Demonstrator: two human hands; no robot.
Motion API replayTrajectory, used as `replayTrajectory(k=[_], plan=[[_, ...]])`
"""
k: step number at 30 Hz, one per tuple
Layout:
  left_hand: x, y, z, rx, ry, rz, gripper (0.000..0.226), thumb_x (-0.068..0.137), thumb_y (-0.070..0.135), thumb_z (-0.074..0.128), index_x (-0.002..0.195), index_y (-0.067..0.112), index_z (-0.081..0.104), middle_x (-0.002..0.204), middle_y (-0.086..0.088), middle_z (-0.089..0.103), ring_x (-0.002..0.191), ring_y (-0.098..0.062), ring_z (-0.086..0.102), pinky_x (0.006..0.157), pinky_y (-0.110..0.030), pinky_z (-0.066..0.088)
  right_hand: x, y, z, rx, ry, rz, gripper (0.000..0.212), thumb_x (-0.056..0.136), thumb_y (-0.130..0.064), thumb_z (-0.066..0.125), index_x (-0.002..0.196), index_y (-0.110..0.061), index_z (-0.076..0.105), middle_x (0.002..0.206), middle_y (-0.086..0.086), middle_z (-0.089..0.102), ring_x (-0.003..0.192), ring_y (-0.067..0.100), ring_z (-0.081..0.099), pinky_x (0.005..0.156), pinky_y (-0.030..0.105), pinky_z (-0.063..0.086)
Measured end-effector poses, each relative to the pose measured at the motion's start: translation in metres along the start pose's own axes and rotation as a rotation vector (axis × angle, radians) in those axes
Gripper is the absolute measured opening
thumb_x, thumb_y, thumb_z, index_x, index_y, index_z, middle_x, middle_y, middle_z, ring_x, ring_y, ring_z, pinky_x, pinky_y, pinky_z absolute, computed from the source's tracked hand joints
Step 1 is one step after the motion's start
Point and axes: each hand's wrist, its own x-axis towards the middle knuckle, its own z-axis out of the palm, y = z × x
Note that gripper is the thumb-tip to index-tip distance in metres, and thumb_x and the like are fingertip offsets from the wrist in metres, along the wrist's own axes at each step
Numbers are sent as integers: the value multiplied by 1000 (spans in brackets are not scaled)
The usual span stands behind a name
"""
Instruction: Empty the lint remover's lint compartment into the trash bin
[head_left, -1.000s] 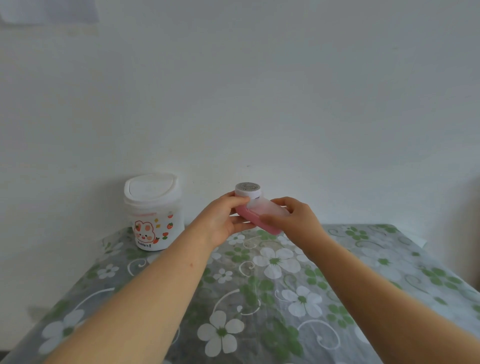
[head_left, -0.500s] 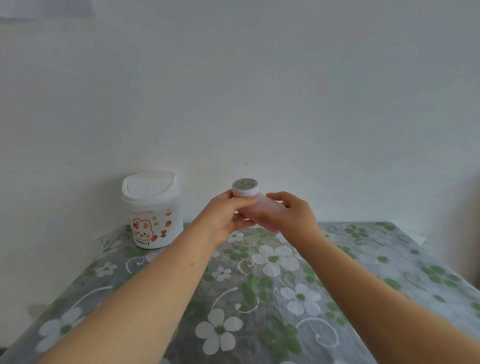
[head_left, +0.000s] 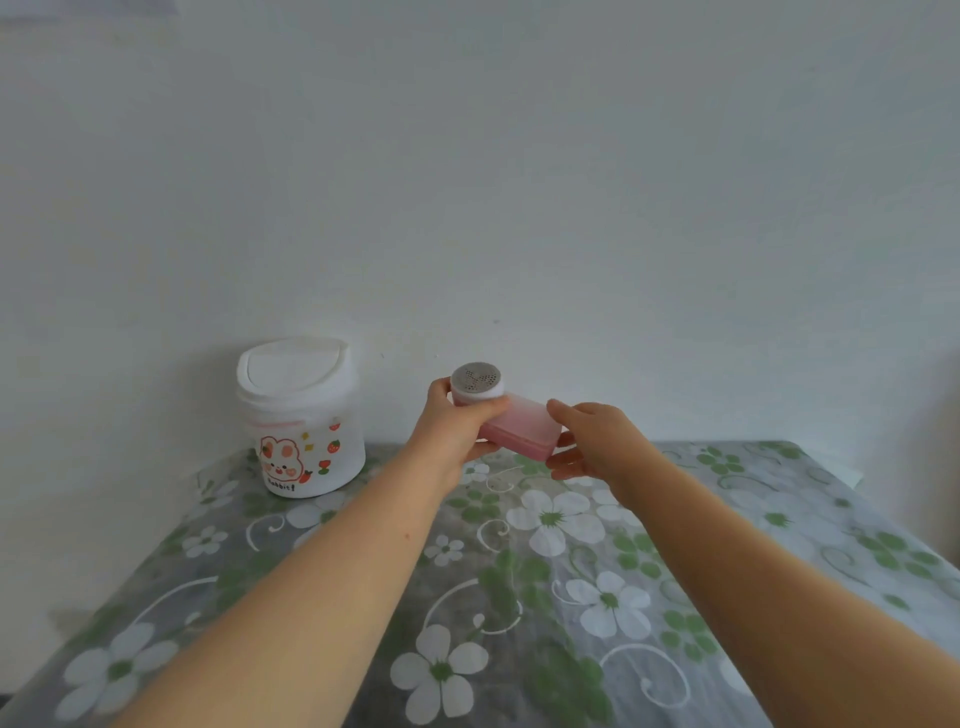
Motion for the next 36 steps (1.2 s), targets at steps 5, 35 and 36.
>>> replayTrajectory(k=[5, 35, 36], plan=[[10, -11, 2, 380, 27, 36, 62, 74, 37, 78, 127, 23, 50, 117, 0, 58, 102, -19, 59, 89, -43, 54, 24, 15, -4, -21, 72, 30, 30, 98, -24, 57, 119, -3, 62, 112, 16, 66, 77, 33, 72, 87, 45, 60], [46, -57, 2, 443, 23, -97, 45, 88, 18, 62, 132, 14, 53, 114, -3, 60, 102, -24, 60, 87, -36, 50, 76, 41, 5, -193, 112, 14, 51, 95, -7, 49, 144, -17, 43, 109, 6, 55, 68, 11, 53, 57, 22, 43], [44, -54, 2, 404, 64, -110, 49, 88, 18, 63, 135, 13, 50, 116, -5, 59, 103, -26, 60, 86, -36, 50, 74, 39, 5, -187, 146, -1, 49, 96, -10, 51, 144, -16, 44, 113, 7, 55, 70, 9, 52, 58, 22, 42]])
